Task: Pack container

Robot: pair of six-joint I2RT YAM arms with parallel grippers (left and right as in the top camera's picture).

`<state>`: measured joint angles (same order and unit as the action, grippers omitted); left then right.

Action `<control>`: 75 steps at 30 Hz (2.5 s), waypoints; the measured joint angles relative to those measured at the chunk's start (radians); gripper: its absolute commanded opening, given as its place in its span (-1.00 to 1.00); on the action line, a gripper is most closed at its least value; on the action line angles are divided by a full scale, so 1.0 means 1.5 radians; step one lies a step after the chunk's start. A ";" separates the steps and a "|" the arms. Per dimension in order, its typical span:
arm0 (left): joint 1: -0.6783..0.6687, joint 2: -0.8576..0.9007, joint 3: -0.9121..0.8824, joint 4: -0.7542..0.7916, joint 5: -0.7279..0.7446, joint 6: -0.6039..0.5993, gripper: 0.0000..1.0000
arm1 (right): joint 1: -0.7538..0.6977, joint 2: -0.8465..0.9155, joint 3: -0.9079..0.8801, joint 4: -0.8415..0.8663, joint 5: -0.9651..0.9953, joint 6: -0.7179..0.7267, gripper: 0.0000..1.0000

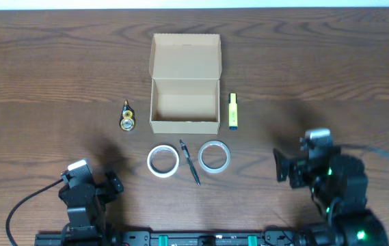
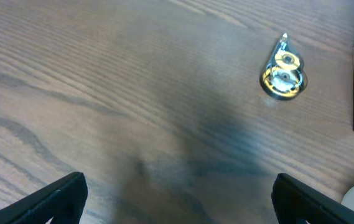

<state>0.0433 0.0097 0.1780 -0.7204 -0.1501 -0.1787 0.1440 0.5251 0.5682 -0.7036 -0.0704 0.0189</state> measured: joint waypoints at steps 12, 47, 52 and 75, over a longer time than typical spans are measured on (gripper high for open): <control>0.000 -0.001 0.000 0.000 0.000 0.000 0.91 | 0.004 0.509 0.459 -0.152 -0.020 0.082 0.99; 0.000 -0.001 0.000 0.000 0.000 0.000 0.91 | 0.137 0.877 0.542 -0.075 0.031 0.245 0.99; 0.000 -0.001 0.000 0.000 0.000 0.000 0.91 | 0.137 0.952 0.542 -0.073 0.032 0.249 0.98; 0.000 -0.001 0.000 0.000 0.000 0.000 0.91 | 0.137 1.020 0.544 -0.062 0.032 0.280 -0.53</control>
<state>0.0433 0.0082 0.1780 -0.7208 -0.1497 -0.1783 0.3492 2.0556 1.3849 -0.7959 -0.0231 0.4389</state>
